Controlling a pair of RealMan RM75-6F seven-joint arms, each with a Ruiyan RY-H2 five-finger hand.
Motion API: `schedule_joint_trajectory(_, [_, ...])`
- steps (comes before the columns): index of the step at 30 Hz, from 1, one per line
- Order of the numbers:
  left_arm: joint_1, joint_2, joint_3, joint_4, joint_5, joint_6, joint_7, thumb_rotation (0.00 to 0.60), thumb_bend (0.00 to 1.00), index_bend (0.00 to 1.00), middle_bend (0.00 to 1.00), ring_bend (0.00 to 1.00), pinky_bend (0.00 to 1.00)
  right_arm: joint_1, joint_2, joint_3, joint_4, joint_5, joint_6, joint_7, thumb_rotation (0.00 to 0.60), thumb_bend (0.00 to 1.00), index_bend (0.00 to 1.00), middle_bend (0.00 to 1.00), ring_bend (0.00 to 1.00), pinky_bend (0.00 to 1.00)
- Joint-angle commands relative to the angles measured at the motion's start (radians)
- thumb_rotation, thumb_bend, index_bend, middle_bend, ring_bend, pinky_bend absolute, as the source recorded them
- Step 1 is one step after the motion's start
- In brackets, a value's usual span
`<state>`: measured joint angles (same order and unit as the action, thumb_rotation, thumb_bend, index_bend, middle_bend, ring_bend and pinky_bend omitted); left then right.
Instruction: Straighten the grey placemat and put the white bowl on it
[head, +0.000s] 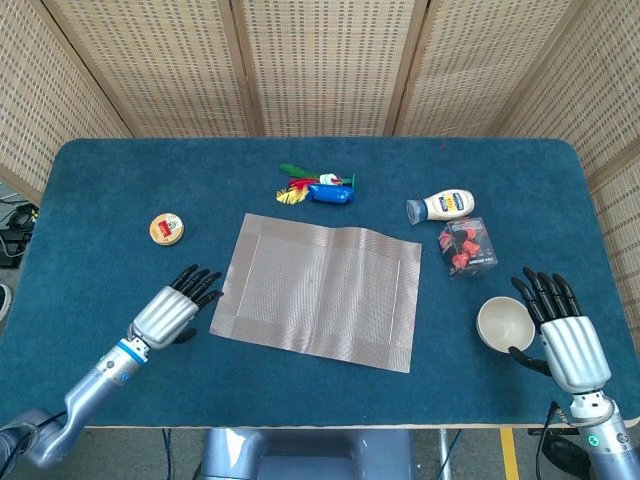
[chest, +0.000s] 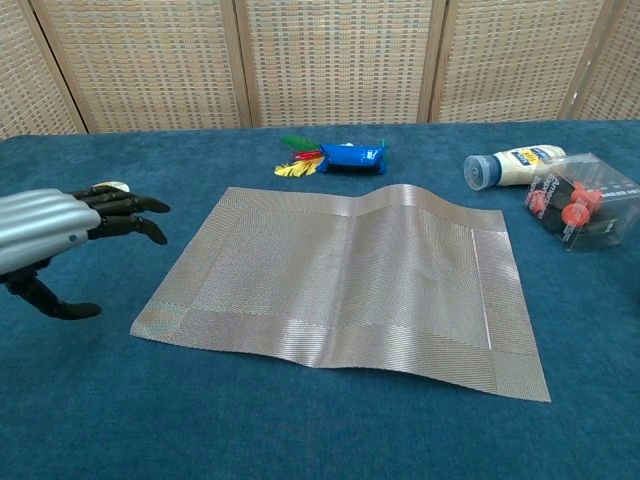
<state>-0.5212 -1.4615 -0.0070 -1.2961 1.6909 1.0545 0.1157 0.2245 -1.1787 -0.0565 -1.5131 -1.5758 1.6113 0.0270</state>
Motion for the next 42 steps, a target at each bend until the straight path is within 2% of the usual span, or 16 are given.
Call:
schedule_joint_trajectory(1, [-0.023, -0.041, 0.011, 0.036, -0.004, -0.032, 0.005, 0.600, 0.29, 0.20, 0.00, 0.00, 0.00, -0.009, -0.012, 0.011, 0.016, -0.002, 0.004, 0.015, 0.600, 0.00, 0.00, 0.00, 0.00, 0.00])
schedule_joint_trajectory(9, [-0.043, -0.098, 0.030, 0.099, -0.010, -0.046, -0.015, 0.600, 0.29, 0.22, 0.00, 0.00, 0.00, -0.020, -0.013, 0.031, 0.030, -0.020, 0.005, 0.032, 0.600, 0.00, 0.00, 0.00, 0.00, 0.00])
schedule_joint_trajectory(27, [-0.089, -0.166, 0.034, 0.139, -0.037, -0.084, 0.012, 0.600, 0.29, 0.23, 0.00, 0.00, 0.00, -0.034, -0.014, 0.057, 0.039, -0.035, -0.017, 0.062, 0.600, 0.00, 0.01, 0.00, 0.00, 0.00])
schedule_joint_trajectory(33, [-0.083, -0.168, 0.040, 0.139, -0.042, -0.067, -0.001, 0.600, 0.29, 0.23, 0.00, 0.00, 0.00, -0.037, -0.013, 0.063, 0.038, -0.036, -0.018, 0.068, 0.600, 0.00, 0.01, 0.00, 0.00, 0.00])
schedule_joint_trajectory(42, [-0.057, -0.136, 0.085, 0.115, -0.018, -0.017, -0.031, 0.600, 0.29, 0.22, 0.00, 0.00, 0.00, -0.043, -0.010, 0.071, 0.036, -0.043, -0.022, 0.075, 0.600, 0.00, 0.02, 0.00, 0.00, 0.00])
